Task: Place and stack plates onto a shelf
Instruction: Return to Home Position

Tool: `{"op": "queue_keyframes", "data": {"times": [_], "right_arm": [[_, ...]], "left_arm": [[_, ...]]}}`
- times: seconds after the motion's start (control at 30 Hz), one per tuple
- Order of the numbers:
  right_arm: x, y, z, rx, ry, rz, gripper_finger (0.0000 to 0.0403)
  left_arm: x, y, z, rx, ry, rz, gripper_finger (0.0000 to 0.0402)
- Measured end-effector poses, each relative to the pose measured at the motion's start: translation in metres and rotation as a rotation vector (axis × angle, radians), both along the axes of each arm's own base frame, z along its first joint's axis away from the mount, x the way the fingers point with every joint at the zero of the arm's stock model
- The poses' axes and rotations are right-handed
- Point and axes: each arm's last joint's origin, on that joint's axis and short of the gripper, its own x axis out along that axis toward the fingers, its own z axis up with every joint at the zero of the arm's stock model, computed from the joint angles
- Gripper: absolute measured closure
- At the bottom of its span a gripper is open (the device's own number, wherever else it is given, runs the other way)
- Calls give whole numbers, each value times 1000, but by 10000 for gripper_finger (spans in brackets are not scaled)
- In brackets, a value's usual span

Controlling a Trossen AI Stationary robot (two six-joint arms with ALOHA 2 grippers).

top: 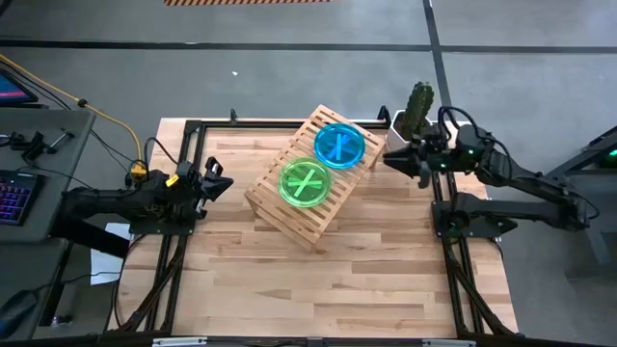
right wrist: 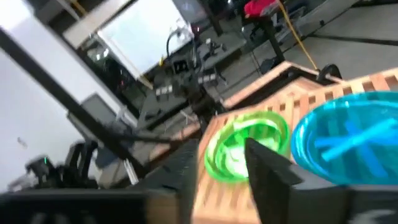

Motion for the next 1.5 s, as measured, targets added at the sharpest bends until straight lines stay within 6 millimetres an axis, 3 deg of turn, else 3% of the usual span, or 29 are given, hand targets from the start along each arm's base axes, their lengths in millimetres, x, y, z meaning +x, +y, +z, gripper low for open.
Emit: {"op": "queue_keyframes", "data": {"times": [0.2, 0.4, 0.67, 1.13, 1.33, 1.5], "right_arm": [[-29, 11, -6, -89, 76, 28, 392], [-53, 24, -10, -152, -54, 66, 397], [-51, 34, -66, -50, -305, 125, 402], [-73, 43, -88, -180, -255, 214, 403], [-70, 44, -91, -182, -271, 260, 403], [-57, 43, -114, -146, -413, 265, 403]], "left_arm": [[0, 0, -1, -40, 7, -21, 401], [1, 0, -2, -48, 23, -23, 401], [1, 0, -3, -49, 34, -23, 401], [1, 0, -3, -48, 34, -24, 402], [2, 0, -4, -48, 41, -26, 402], [2, 0, -6, -49, 63, -24, 402]]}}
